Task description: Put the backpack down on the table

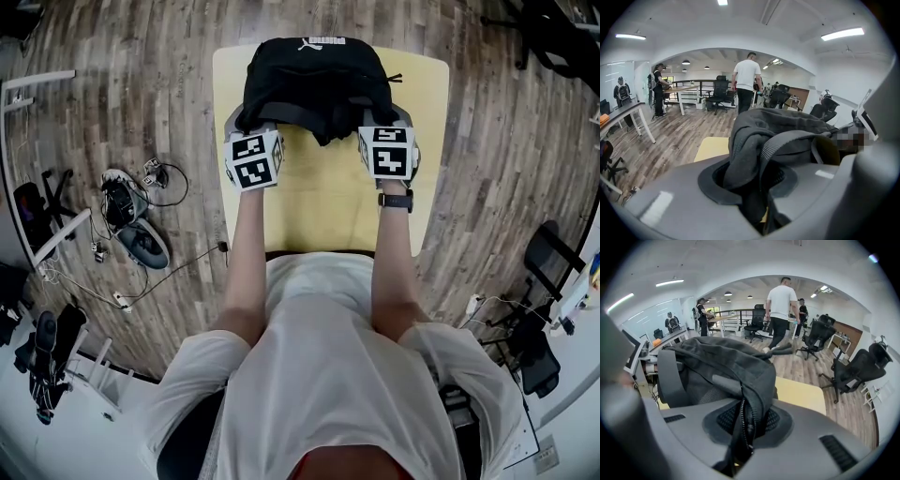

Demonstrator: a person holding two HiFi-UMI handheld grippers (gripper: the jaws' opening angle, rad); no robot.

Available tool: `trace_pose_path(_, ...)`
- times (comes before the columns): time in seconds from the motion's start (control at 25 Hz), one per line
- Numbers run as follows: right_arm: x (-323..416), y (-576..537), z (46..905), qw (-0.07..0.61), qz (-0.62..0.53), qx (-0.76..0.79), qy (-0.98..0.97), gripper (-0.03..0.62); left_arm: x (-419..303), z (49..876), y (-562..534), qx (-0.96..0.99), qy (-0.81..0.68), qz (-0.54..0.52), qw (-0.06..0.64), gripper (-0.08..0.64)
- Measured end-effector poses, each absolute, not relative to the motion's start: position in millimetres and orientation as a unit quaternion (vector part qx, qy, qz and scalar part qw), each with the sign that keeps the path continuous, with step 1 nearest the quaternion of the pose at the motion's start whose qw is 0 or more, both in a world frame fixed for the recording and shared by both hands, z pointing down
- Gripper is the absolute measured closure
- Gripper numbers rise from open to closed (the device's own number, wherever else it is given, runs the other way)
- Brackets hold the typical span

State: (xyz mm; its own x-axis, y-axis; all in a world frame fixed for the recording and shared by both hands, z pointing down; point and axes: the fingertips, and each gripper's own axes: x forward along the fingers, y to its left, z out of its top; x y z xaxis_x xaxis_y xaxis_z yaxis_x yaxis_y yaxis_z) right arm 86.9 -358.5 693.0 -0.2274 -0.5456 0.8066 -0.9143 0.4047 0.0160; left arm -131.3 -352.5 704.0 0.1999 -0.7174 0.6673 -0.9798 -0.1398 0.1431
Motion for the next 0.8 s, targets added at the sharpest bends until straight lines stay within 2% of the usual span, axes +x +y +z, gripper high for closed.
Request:
trace_pose_path(0.32, 84.3, -348.6, 719.3, 0.424, 0.218, 0.462, -0.748, 0.565, -134.4, 741.0, -334.3, 0.714, -0.586, 0.255, 0.286, 0.448)
trace_pose_path(0.48, 87.7, -352.0, 737.8, 0.434, 0.199, 0.462, -0.748, 0.538, -138.2, 757.7, -335.1, 0.711, -0.589, 0.263, 0.280, 0.403)
trace_pose_path(0.56, 88.8, -351.1, 746.9, 0.428, 0.184, 0.472, -0.748, 0.515, -140.2, 763.9, -334.6, 0.708, -0.593, 0.267, 0.274, 0.383)
trace_pose_path(0.8, 91.8, -348.8, 750.7, 0.373, 0.143, 0.505, -0.765, 0.506, -141.2, 770.1, -335.9, 0.723, -0.601, 0.245, 0.237, 0.362)
